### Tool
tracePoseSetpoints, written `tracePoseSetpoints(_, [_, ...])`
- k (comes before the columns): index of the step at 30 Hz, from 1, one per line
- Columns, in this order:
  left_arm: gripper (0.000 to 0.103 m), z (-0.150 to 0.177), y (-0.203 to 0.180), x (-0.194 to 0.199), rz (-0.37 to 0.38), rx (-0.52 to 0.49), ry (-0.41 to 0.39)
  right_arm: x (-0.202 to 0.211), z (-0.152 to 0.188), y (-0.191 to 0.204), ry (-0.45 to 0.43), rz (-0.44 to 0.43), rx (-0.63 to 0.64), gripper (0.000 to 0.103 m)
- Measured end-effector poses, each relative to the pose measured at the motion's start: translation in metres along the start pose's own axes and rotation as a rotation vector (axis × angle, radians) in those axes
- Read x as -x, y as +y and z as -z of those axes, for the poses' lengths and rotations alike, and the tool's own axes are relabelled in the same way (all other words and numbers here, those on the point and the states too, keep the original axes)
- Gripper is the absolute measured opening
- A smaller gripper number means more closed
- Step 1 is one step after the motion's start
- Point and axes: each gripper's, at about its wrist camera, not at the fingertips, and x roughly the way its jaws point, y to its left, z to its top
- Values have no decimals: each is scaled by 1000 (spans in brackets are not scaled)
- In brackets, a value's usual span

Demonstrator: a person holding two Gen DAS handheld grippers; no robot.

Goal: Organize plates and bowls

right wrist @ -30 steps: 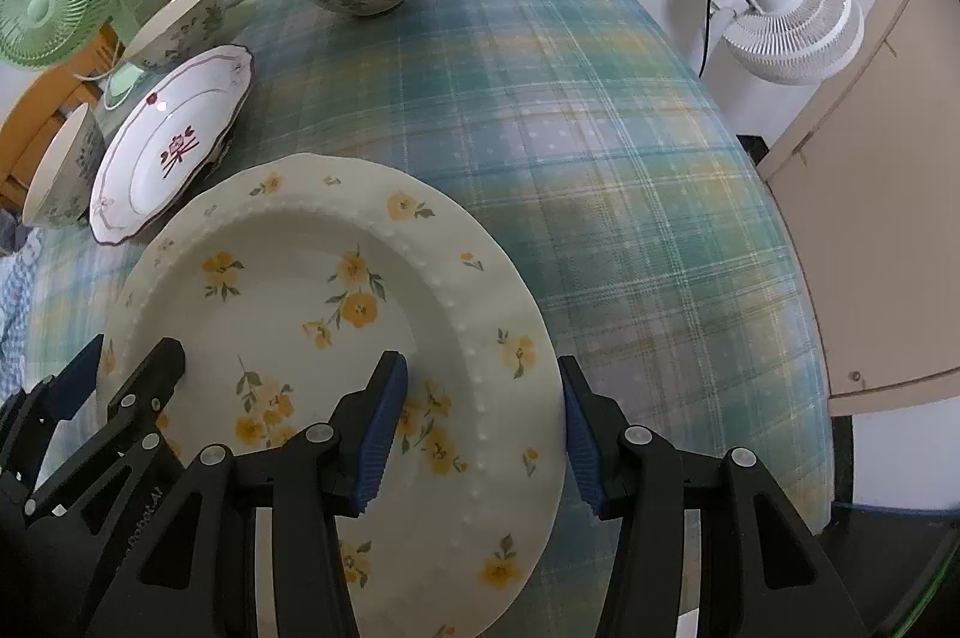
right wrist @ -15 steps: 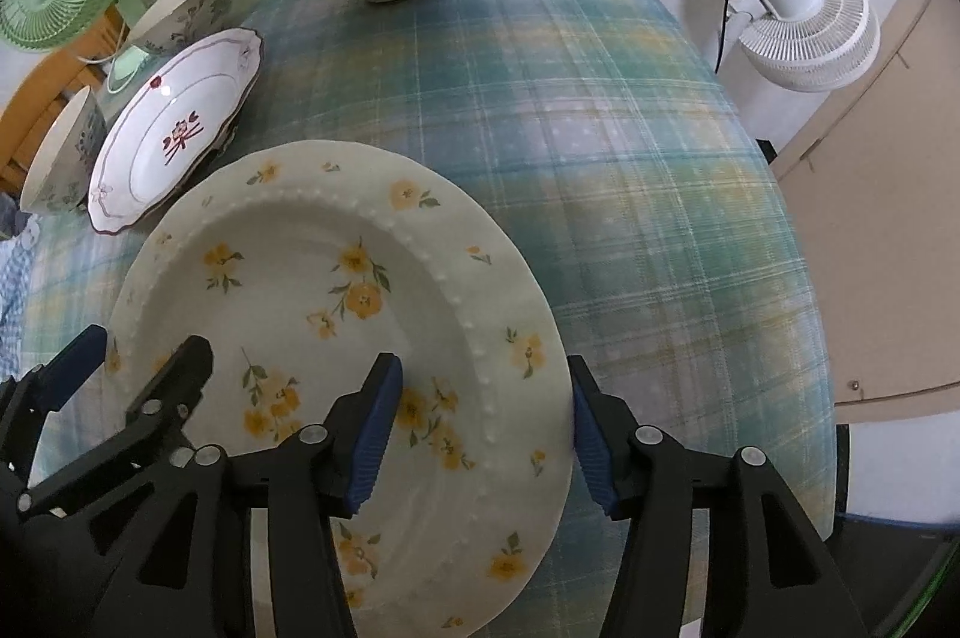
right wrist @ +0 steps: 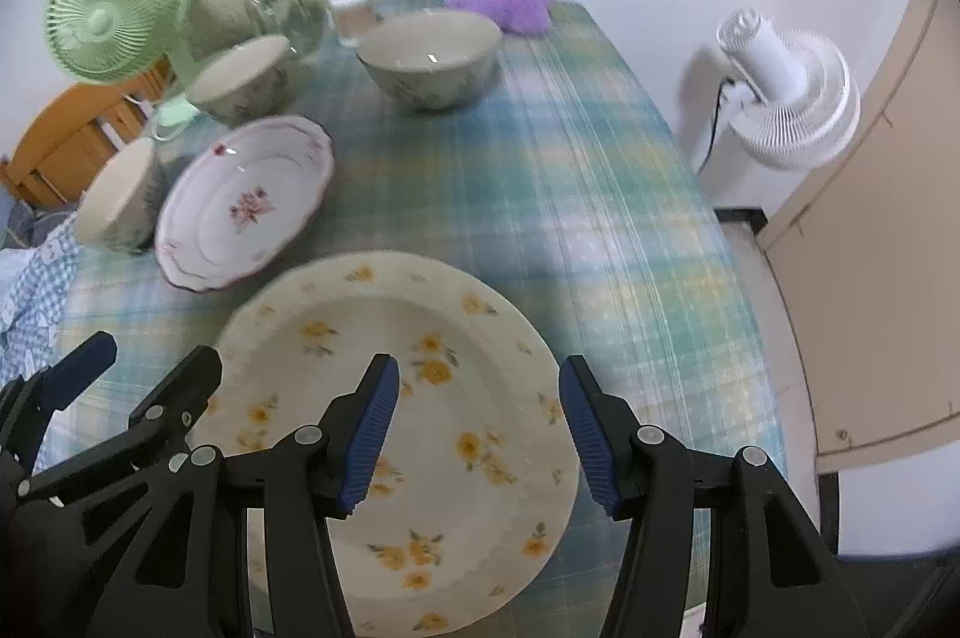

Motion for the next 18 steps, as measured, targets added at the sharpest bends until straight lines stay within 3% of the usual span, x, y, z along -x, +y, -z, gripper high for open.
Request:
tracePoseSetpoints(8, [79,-18,20,21,-31,87,-53,19,-21,18,-48,-56,54,60])
tracePoseSetpoints(18, [76,-40,44,-4,-130,191,-50,-17,-63,47,-7,-182,160,60])
